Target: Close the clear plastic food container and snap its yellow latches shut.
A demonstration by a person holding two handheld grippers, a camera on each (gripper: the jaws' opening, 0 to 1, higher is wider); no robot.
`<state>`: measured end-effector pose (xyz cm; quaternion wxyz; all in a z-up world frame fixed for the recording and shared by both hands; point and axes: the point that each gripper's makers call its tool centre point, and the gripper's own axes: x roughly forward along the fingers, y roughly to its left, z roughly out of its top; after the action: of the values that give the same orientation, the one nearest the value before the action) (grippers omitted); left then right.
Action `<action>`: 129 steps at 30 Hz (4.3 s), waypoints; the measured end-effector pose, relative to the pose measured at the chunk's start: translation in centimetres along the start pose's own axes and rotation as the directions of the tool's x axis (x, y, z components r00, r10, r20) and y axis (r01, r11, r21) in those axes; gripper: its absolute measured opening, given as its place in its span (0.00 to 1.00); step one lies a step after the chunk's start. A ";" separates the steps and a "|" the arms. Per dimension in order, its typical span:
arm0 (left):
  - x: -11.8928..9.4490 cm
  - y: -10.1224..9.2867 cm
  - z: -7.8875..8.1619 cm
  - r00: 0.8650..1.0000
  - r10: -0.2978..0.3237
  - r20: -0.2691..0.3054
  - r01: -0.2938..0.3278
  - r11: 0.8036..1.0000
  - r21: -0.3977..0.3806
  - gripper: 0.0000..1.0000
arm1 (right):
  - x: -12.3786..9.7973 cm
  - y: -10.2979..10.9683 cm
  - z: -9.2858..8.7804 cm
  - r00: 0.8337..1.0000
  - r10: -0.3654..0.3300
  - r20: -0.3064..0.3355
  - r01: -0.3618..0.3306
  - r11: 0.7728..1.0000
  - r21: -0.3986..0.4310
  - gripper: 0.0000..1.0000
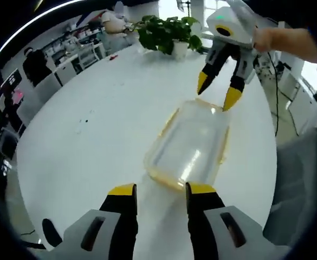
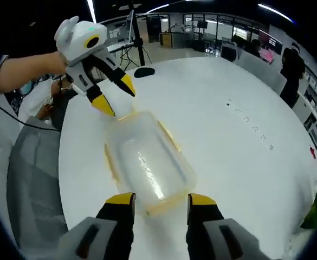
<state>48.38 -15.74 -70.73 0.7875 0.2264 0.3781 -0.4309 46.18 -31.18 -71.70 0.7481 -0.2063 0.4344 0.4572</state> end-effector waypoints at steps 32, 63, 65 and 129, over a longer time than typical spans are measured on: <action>1.7 -1.9 -0.7 0.993 0.114 0.030 -0.092 0.911 -0.403 0.30 | 0.8 -0.5 0.5 0.986 -0.147 0.084 0.123 0.962 0.244 0.36; 2.7 -1.9 -0.5 0.994 0.080 0.075 -0.024 0.826 -0.563 0.34 | 1.9 -0.3 -0.6 0.991 -0.086 0.103 0.030 0.888 0.459 0.37; 2.7 -1.9 -0.6 0.994 0.074 0.075 -0.018 0.820 -0.572 0.33 | 1.9 -0.2 -0.6 0.991 -0.084 0.102 0.027 0.887 0.461 0.37; 2.1 -2.2 -1.0 0.996 0.034 0.079 0.013 0.845 -0.534 0.30 | 0.9 -0.8 -0.7 0.994 -0.104 -0.031 0.108 0.978 0.181 0.30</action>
<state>46.77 -17.27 -73.09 0.8371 -0.0179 0.4478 -0.3136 46.76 -31.66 -72.95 0.7826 -0.1647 0.4706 0.3729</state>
